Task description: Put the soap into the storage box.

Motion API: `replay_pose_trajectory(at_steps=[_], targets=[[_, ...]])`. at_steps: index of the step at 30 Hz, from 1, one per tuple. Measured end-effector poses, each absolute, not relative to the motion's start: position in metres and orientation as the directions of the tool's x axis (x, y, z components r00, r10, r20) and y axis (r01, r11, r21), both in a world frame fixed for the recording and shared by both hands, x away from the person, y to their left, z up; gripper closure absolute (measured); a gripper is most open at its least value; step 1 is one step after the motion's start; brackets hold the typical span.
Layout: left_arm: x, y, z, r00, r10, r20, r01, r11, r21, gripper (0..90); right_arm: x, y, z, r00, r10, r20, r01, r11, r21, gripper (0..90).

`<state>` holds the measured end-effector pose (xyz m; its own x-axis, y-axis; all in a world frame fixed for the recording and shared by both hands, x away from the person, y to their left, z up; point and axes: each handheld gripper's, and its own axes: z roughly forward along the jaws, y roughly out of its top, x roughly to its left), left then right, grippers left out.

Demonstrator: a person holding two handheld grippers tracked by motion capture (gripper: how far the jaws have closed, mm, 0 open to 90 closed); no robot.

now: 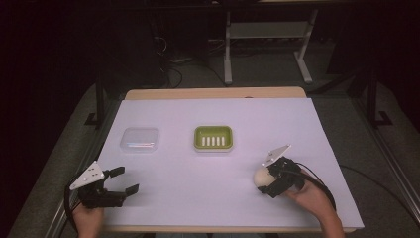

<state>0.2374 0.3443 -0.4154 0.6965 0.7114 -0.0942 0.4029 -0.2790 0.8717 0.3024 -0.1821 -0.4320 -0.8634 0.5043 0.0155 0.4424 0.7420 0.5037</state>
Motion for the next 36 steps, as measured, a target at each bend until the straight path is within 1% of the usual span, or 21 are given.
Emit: replay_pose_trajectory(at_steps=[8, 15, 18, 22, 28, 36], targets=[[0.2376, 0.3439, -0.4155, 0.698, 0.710, -0.094, 0.403, -0.281, 0.871, 13.3, 0.3029, -0.1819, -0.4336, -0.865, 0.501, 0.006, 0.435, 0.746, 0.505, 23.6], [0.2373, 0.3441, -0.4152, 0.697, 0.711, -0.095, 0.402, -0.278, 0.872, 13.2, 0.3028, -0.1827, -0.4333, -0.858, 0.512, 0.025, 0.453, 0.734, 0.505, 24.1], [0.2372, 0.3442, -0.4151, 0.698, 0.710, -0.094, 0.401, -0.279, 0.872, 13.3, 0.3026, -0.1826, -0.4335, -0.857, 0.516, 0.018, 0.452, 0.733, 0.508, 24.1], [0.2373, 0.3444, -0.4148, 0.698, 0.710, -0.094, 0.401, -0.278, 0.873, 13.3, 0.3015, -0.1830, -0.4326, -0.844, 0.536, 0.031, 0.475, 0.720, 0.506, 24.2], [0.2369, 0.3453, -0.4146, 0.698, 0.710, -0.093, 0.400, -0.279, 0.873, 13.3, 0.2999, -0.1880, -0.4283, -0.834, 0.549, 0.047, 0.484, 0.689, 0.540, 24.2], [0.2368, 0.3451, -0.4142, 0.698, 0.710, -0.089, 0.395, -0.279, 0.875, 13.3, 0.2949, -0.1883, -0.4257, -0.828, 0.558, 0.052, 0.487, 0.670, 0.560, 24.2]])
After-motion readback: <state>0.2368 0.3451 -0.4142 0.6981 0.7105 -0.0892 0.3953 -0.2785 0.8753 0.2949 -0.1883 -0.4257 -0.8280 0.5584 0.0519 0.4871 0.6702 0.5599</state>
